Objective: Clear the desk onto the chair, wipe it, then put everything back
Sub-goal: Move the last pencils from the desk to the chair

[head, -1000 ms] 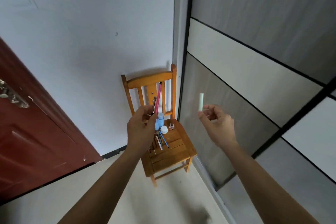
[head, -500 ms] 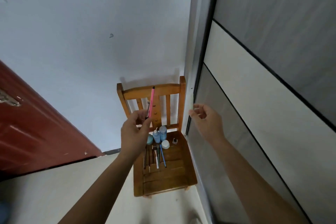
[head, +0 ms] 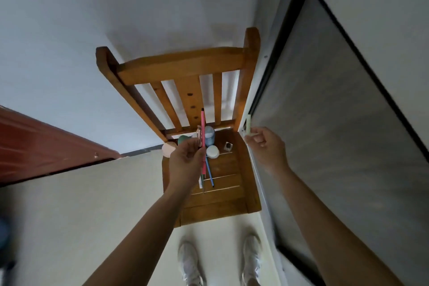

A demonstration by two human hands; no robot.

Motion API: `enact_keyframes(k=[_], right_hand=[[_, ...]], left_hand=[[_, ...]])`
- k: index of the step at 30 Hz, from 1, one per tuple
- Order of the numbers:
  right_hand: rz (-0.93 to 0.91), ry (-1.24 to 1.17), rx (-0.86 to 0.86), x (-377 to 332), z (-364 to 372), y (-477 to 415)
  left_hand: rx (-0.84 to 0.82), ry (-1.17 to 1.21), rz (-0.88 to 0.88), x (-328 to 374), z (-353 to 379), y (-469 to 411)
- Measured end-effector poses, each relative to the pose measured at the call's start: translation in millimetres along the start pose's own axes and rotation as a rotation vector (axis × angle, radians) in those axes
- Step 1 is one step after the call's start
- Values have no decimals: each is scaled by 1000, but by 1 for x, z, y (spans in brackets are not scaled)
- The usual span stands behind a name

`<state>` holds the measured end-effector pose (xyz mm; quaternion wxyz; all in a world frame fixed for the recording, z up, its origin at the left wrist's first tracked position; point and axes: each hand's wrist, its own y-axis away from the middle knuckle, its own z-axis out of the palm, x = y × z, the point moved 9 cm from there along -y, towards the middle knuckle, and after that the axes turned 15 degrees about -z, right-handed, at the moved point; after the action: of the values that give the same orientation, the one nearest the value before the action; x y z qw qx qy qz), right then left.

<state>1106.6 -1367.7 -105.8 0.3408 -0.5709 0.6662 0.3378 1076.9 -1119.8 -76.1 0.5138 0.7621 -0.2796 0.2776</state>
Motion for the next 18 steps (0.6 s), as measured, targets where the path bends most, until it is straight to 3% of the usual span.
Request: enact_keyframes(k=[9,18], right_hand=[[169,70,-168,180,124,18],[240,153,-341,272,198,41]], left_hand=[[-44,-29,-325,-175,95,-116],[21,-200,-321,-263,144,-174]])
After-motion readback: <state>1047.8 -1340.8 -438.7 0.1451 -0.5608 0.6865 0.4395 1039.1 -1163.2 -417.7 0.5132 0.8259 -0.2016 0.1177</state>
